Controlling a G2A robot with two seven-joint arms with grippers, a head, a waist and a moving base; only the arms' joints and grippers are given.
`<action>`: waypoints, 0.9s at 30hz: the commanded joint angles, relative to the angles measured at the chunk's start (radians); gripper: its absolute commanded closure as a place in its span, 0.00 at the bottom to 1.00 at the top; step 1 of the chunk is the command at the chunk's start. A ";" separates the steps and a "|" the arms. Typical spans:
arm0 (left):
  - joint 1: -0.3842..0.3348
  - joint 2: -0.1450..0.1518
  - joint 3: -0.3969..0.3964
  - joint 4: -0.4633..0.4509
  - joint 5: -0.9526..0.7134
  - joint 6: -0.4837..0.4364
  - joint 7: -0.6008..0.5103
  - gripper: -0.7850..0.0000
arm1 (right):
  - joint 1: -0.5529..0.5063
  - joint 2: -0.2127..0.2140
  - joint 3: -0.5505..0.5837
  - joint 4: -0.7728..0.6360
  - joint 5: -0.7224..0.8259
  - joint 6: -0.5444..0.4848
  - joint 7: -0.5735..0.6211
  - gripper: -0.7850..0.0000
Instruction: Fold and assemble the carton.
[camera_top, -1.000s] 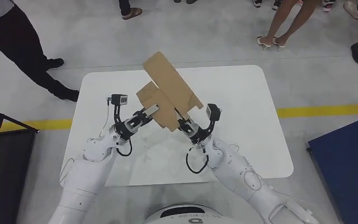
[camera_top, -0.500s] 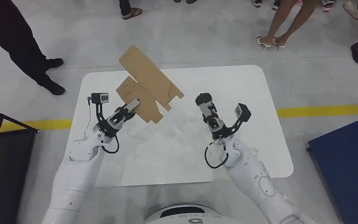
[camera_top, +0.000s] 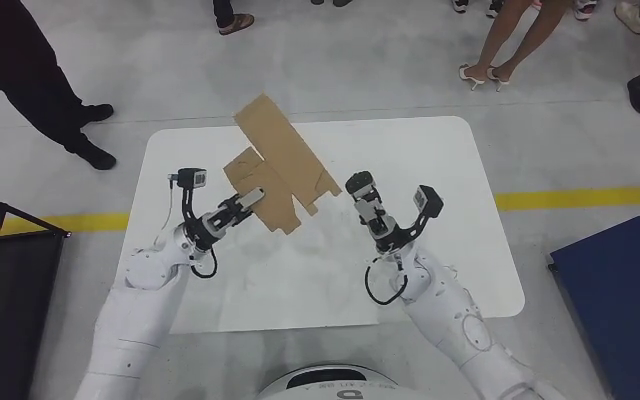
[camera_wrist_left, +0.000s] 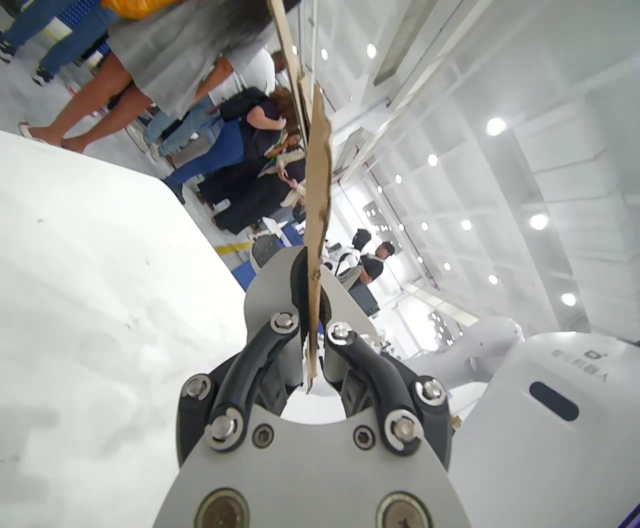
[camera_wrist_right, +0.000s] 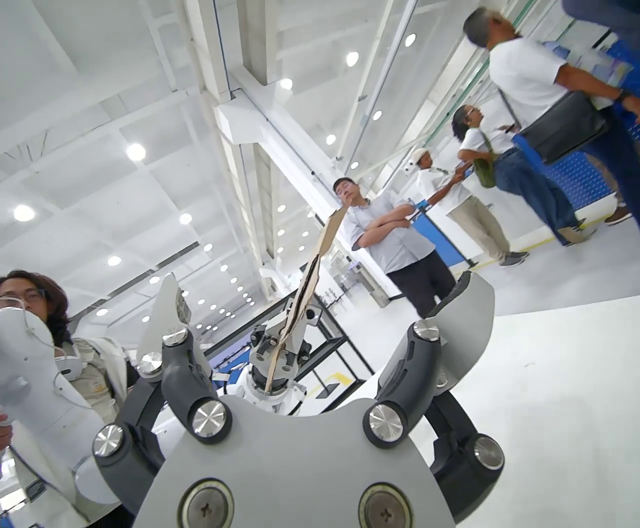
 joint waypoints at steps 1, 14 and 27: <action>0.002 0.005 -0.008 0.006 -0.031 -0.012 -0.044 1.00 | 0.007 0.009 0.004 -0.013 0.066 0.001 0.094 0.00; -0.016 0.015 -0.001 0.033 -0.064 -0.026 -0.105 1.00 | 0.030 0.045 -0.054 -0.083 0.447 0.015 0.531 0.18; -0.029 0.015 0.036 0.029 -0.013 -0.034 -0.048 1.00 | 0.045 0.051 -0.069 -0.055 0.564 0.055 0.660 1.00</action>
